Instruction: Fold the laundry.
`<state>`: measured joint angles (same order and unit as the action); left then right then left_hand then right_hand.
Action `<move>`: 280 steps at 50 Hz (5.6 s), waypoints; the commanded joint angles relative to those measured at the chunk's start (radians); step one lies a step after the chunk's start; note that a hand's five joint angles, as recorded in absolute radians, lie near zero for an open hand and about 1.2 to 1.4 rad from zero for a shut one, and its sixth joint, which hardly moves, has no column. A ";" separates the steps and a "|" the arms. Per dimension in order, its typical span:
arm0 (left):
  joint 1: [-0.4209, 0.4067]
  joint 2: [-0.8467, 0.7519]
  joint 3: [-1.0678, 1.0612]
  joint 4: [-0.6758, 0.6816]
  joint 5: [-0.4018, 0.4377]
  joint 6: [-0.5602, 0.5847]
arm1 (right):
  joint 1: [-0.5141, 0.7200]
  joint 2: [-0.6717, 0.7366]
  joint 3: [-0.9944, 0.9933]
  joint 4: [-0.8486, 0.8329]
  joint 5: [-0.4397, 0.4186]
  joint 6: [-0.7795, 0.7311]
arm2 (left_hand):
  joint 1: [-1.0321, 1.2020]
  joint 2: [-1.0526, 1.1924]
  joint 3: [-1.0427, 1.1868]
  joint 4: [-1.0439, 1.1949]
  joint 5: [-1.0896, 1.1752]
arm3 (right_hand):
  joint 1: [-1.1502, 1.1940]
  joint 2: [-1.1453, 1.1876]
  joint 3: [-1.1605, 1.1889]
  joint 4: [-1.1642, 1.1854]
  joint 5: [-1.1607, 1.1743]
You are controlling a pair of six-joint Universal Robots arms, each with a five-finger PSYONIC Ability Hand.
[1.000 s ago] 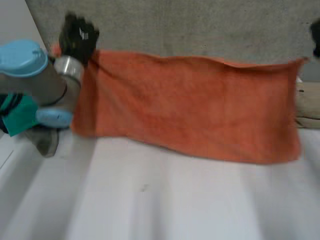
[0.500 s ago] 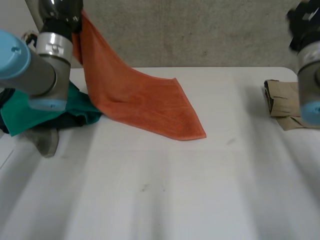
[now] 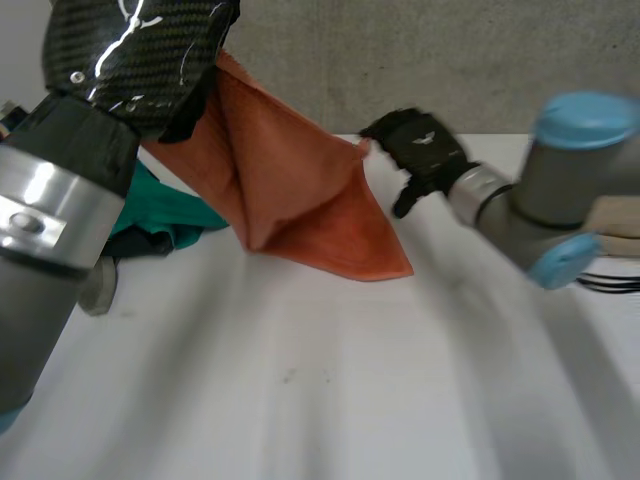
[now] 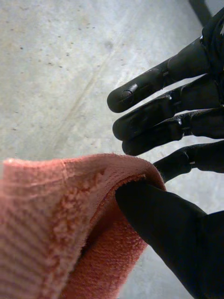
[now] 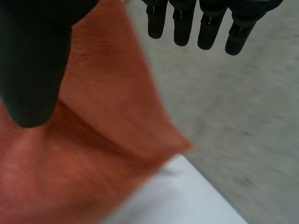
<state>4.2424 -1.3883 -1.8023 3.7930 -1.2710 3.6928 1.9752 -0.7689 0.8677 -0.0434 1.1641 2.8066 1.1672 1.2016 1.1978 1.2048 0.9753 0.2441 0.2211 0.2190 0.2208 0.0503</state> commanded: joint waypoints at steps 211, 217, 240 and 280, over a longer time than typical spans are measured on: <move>0.235 -0.097 -0.295 -0.957 -0.099 0.380 | -0.473 -0.828 1.016 0.369 0.376 -0.886 | 0.229 0.195 0.198 0.191 0.246 | 1.152 1.175 1.177 1.175 1.171; 0.223 -0.210 -0.174 -0.790 -0.100 0.374 | -0.461 -0.726 0.981 0.223 0.329 -0.800 | 0.229 0.195 0.198 0.191 0.246 | 1.152 1.175 1.177 1.175 1.171; 0.129 -1.001 0.650 -0.411 -0.125 0.372 | -0.280 -0.127 0.472 -0.297 0.439 -0.691 | 0.229 0.195 0.198 0.191 0.246 | 1.152 1.175 1.177 1.175 1.171; 0.082 -0.534 0.135 -0.337 -0.114 0.058 | -0.662 -0.425 0.945 -0.124 -0.011 -0.430 | -0.993 -1.027 -1.023 -1.030 -0.975 | 0.425 0.448 0.450 0.448 0.444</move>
<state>4.3202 -1.9129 -1.6733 3.4546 -1.3982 3.7469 1.3180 -1.2834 1.8108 -0.0597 1.1636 2.3772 0.1876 0.2074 0.2152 0.2040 0.0500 0.4940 0.4946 0.4962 0.5013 0.3301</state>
